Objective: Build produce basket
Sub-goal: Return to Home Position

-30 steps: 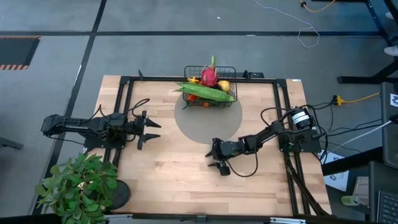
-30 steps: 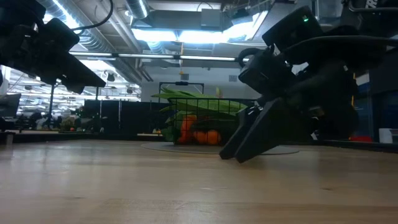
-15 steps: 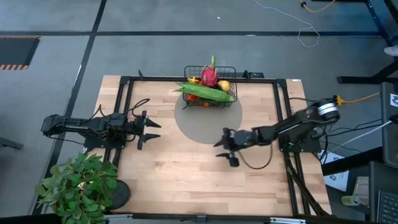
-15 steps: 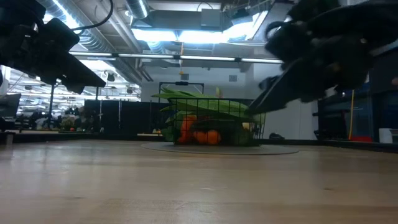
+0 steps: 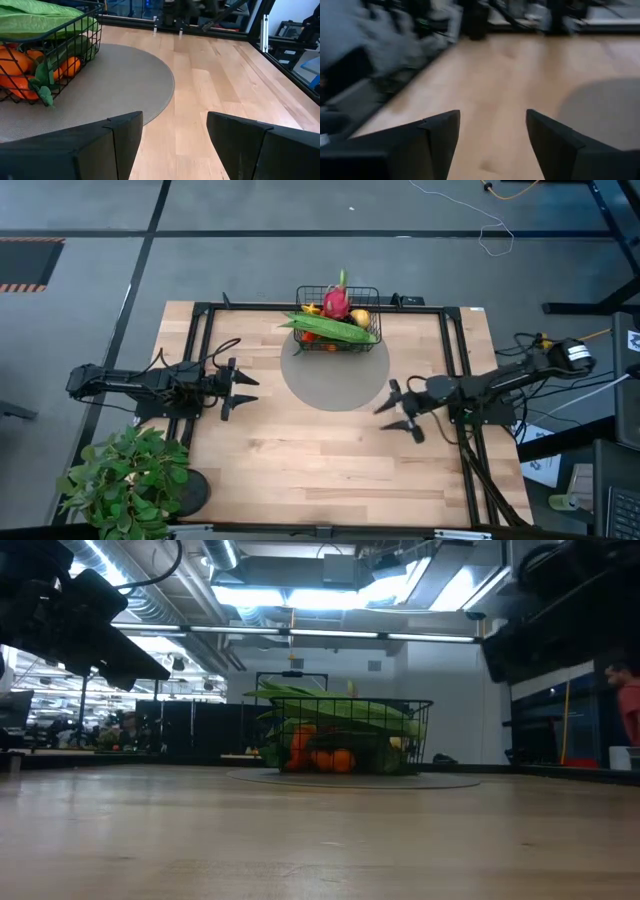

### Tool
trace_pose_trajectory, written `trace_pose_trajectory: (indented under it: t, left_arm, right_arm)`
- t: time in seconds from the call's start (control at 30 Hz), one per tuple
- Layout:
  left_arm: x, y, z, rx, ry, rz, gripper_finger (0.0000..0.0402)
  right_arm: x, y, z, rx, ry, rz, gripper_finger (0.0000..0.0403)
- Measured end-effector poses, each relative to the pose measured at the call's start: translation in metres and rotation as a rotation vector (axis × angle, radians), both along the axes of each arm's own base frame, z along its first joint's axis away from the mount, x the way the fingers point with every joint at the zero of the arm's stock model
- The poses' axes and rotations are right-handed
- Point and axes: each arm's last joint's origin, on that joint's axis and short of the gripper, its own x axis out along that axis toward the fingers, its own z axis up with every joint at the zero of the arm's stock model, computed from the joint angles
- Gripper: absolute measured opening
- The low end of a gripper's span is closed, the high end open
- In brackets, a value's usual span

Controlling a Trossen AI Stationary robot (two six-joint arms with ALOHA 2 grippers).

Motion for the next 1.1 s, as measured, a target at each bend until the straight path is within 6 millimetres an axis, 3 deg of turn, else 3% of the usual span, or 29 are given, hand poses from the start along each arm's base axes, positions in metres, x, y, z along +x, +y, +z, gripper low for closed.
trace_pose_trajectory:
  t: [0.13,0.37,0.77,1.1]
  left_arm:
    - [0.0,0.0,0.0,0.0,0.0,-0.001,0.0211]
    - [0.0,0.0,0.0,0.0,0.0,0.0,0.0211]
    - [0.0,0.0,0.0,0.0,0.0,0.0,0.0211]
    - [0.0,0.0,0.0,0.0,0.0,0.0,0.0211]
  right_arm:
    - [-0.015,0.0,0.006,0.031,-0.092,0.073,0.0223]
    - [-0.03,-0.006,0.007,0.021,-0.172,-0.014,0.0223]
    - [-0.047,-0.009,0.009,0.049,-0.184,-0.042,0.0223]
    - [-0.062,-0.012,0.014,0.039,-0.3,-0.04,0.0223]
